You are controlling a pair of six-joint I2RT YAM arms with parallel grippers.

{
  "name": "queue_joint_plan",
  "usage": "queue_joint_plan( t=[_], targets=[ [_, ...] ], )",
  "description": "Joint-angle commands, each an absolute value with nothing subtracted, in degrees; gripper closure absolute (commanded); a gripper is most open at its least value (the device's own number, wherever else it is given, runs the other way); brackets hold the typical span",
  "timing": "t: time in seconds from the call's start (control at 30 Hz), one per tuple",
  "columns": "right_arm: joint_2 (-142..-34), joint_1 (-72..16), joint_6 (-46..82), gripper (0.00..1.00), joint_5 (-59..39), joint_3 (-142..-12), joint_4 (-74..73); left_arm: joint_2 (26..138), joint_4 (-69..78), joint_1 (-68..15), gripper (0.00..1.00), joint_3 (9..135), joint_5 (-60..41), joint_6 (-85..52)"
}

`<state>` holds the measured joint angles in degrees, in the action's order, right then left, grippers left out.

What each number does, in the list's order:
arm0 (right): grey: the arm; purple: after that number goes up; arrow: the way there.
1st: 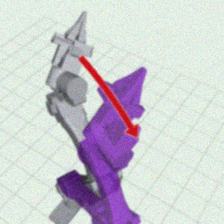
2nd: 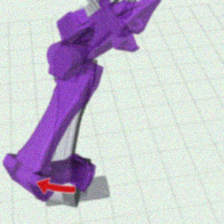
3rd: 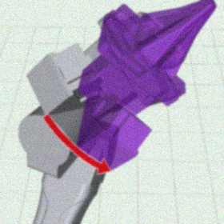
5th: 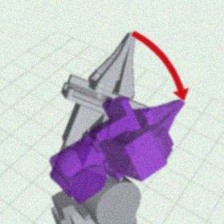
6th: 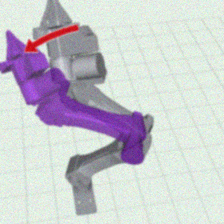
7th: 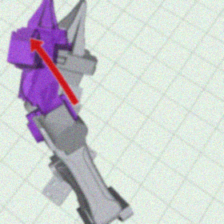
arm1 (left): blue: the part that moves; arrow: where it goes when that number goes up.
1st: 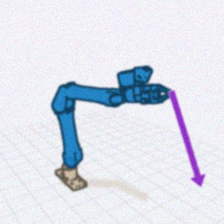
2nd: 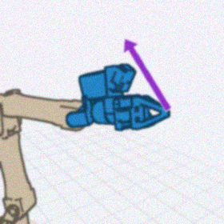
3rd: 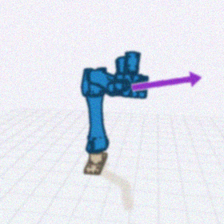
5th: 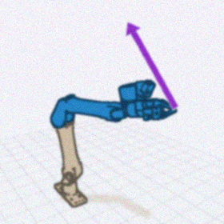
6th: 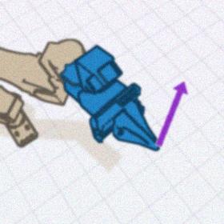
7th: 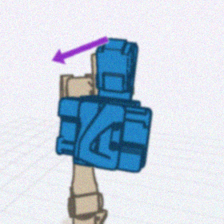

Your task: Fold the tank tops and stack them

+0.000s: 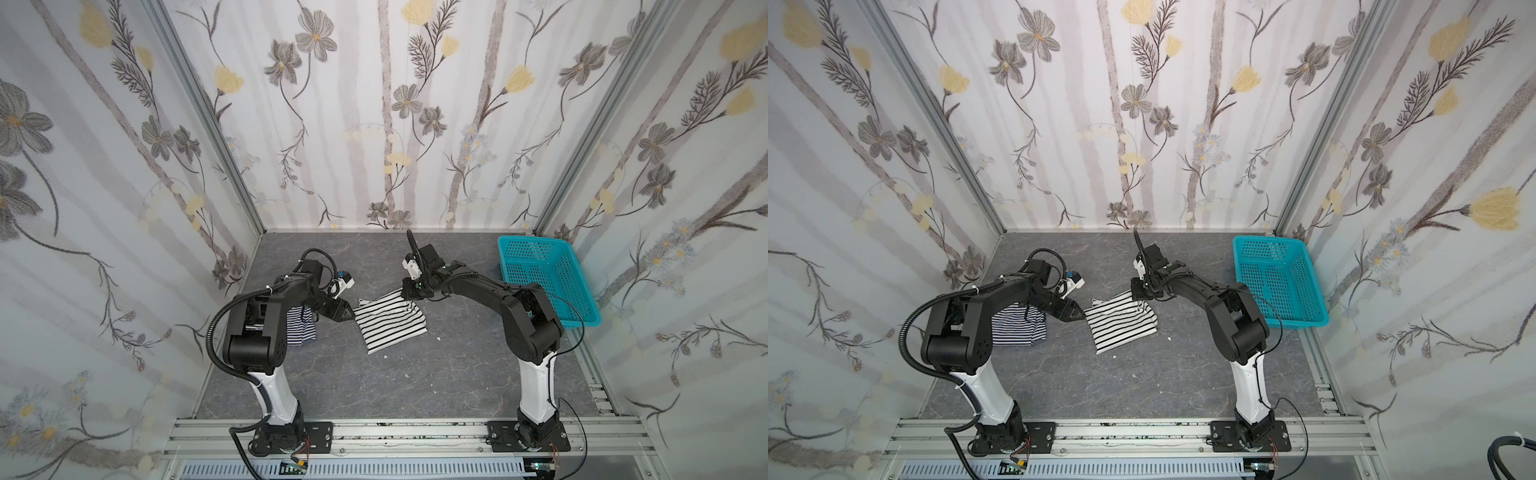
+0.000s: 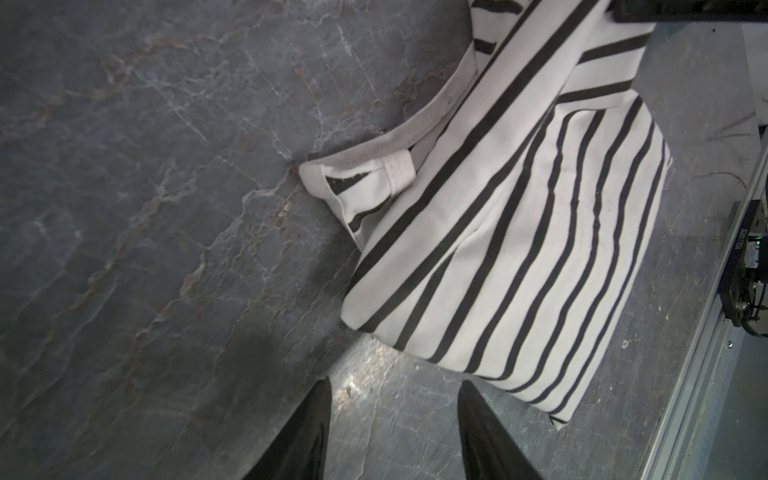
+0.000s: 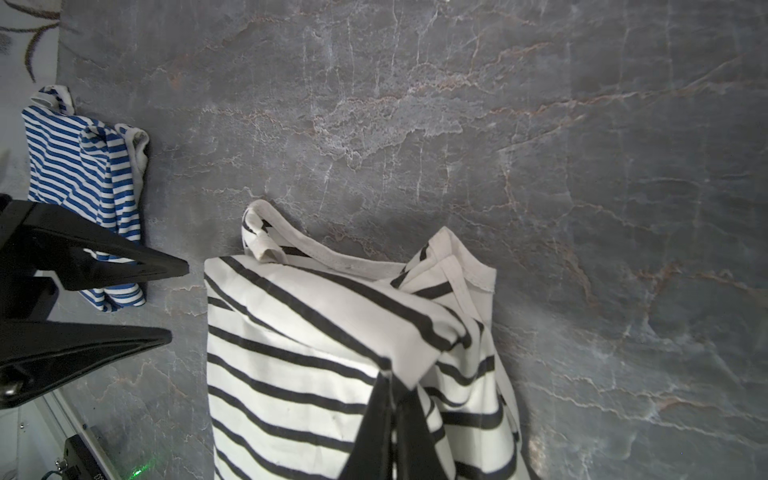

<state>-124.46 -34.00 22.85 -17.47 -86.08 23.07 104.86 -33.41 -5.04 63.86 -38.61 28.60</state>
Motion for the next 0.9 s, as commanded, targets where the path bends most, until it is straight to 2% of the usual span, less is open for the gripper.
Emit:
queue_joint_plan(
  t=[0.0, 0.17, 0.53, 0.7, 0.77, 0.87],
  targets=[
    [-120.9, -34.0, 22.5, 1.0, -17.5, -84.8, 20.9, 105.4, -32.4, -4.9, 0.5, 64.7, -39.3, 28.5],
    [-117.3, -33.9, 22.7, 1.0, -17.1, -83.8, 21.2, 106.5, -32.5, -5.2, 0.49, 67.0, -40.1, 27.8],
    [-120.5, -28.5, 24.0, 0.99, -13.9, -80.9, 21.7, 110.8, -32.3, -12.1, 0.49, 72.3, -38.6, 26.1],
    [-123.0, -25.5, 25.1, 0.94, -13.0, -79.3, 20.3, 111.4, -31.7, -16.8, 0.49, 73.7, -37.6, 24.7],
    [-124.1, -24.7, 25.2, 0.85, -11.8, -79.2, 20.1, 111.2, -31.1, -18.4, 0.49, 73.8, -36.7, 23.8],
    [-125.7, -24.3, 25.4, 0.81, -8.0, -80.4, 21.8, 110.5, -30.0, -20.4, 0.49, 73.7, -34.5, 22.8]
  ],
)
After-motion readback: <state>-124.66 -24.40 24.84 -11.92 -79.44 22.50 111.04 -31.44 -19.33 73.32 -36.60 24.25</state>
